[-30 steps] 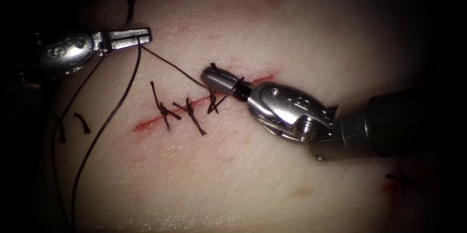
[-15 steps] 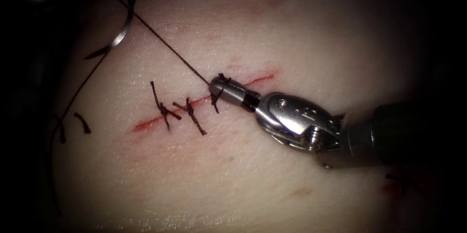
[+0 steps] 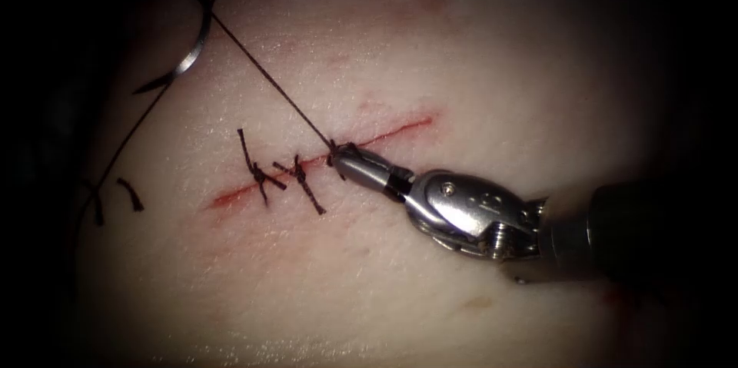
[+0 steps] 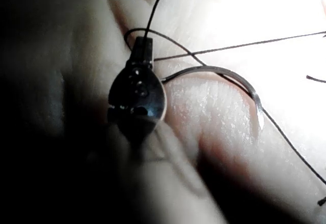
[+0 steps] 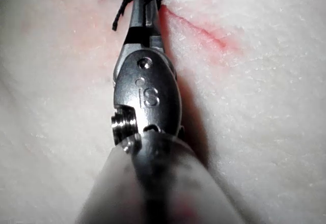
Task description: Wound Closure
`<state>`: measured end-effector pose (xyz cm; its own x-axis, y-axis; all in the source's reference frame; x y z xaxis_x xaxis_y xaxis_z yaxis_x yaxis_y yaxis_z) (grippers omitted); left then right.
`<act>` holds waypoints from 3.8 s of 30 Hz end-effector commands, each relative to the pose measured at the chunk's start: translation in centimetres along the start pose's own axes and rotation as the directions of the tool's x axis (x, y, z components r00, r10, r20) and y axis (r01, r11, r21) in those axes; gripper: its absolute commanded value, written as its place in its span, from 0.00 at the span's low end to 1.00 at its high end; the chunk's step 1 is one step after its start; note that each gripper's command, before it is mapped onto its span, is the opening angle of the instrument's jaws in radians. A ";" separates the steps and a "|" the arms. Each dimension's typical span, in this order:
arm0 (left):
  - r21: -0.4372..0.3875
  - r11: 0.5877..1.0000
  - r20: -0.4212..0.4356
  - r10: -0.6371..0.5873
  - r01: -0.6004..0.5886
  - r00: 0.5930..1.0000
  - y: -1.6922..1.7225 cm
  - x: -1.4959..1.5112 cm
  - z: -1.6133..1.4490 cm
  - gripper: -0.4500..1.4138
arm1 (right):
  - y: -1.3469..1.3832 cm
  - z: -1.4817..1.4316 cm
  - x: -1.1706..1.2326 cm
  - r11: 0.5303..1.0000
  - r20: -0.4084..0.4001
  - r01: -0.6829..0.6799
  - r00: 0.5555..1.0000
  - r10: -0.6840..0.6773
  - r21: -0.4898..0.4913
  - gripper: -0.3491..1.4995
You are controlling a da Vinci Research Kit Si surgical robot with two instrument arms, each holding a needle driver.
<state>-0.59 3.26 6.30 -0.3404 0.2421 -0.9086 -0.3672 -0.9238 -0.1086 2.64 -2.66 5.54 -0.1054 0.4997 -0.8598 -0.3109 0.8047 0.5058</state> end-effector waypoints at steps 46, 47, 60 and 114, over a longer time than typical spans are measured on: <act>0.295 0.955 -0.010 -0.009 0.011 1.000 -0.28 -0.04 -0.39 0.00 | -0.23 -0.34 -0.41 0.990 -0.029 0.134 0.991 -0.133 0.052 0.00; 0.297 0.955 -0.007 -0.010 0.011 1.000 -0.28 -0.04 -0.38 0.00 | -0.24 -0.33 -0.40 0.990 -0.030 0.134 0.991 -0.132 0.055 0.00; 0.147 0.988 -0.136 -0.025 0.045 0.990 0.60 0.50 -0.10 0.00 | -0.25 -0.23 -0.11 0.992 -0.039 0.112 0.993 -0.110 0.054 0.87; -0.100 0.995 -0.356 -0.037 0.001 0.934 2.48 2.40 -0.36 0.00 | 0.04 0.79 0.27 0.882 0.217 0.302 0.893 -0.395 0.362 0.78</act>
<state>-1.96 1.42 3.66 0.0043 0.1552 -0.9879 -0.2789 -0.9485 -0.1503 3.28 -2.20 5.35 0.2355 0.1907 -0.9530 0.0359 0.9782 0.2046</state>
